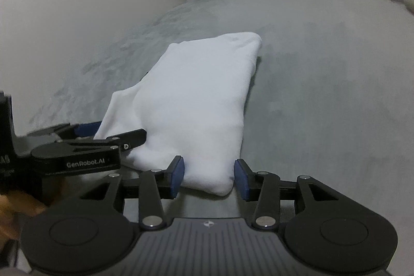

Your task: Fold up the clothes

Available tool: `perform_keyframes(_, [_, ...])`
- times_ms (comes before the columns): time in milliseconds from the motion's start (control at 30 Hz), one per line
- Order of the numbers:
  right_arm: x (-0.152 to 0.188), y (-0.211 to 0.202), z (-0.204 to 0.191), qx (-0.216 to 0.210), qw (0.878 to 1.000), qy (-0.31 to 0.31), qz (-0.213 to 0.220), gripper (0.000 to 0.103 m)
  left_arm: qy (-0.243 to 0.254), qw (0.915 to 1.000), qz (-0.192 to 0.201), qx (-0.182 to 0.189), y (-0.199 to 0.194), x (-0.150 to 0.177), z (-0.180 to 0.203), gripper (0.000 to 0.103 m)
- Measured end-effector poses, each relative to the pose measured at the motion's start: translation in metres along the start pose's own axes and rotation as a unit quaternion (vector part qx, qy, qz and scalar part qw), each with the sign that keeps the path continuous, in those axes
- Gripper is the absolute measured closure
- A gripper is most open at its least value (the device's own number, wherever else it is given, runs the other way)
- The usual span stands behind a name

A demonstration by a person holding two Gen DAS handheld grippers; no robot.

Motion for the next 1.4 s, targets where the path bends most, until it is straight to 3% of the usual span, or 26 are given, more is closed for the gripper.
perform_keyframes(233, [0.006,0.005,0.024,-0.081,0.994,0.076,0.012,0.058,-0.005,1.0000,-0.001,0.004,0.000,0.000,-0.001,0.017])
perform_keyframes(400, [0.010,0.010,0.045,-0.168,0.970,0.172,0.028,0.054,-0.010,0.9999,-0.001,0.008,-0.001,-0.001,-0.001,0.017])
perform_keyframes(533, [0.008,0.009,0.039,-0.155,0.974,0.161,0.032,0.053,-0.012,0.9999,-0.002,0.009,0.000,-0.002,0.000,0.017])
perform_keyframes(833, [0.010,0.002,0.030,-0.116,0.980,0.158,0.040,0.065,-0.022,0.9990,-0.023,0.032,-0.007,-0.006,-0.011,0.016])
perform_keyframes(1000, [0.010,0.004,0.037,-0.126,0.978,0.163,0.033,0.064,-0.033,0.9973,-0.055,0.035,-0.017,-0.008,-0.035,0.016])
perform_keyframes(1100, [0.011,0.004,0.037,-0.126,0.978,0.160,0.034,0.064,-0.056,0.9949,-0.057,0.062,-0.018,-0.006,-0.050,0.019])
perform_keyframes(1400, [0.013,0.003,0.037,-0.130,0.978,0.159,0.037,0.064,-0.090,0.9912,-0.062,0.075,-0.017,-0.008,-0.061,0.027])
Point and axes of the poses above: each gripper's, at about its wrist camera, not at the fingertips, and y roughly the way its jaws point, z to its right, x to its underside, the point moved 3 cm from there along y, roughly the way its jaws point, and after that the axes turned 9 degrees about -z, right-handed, at the moved point
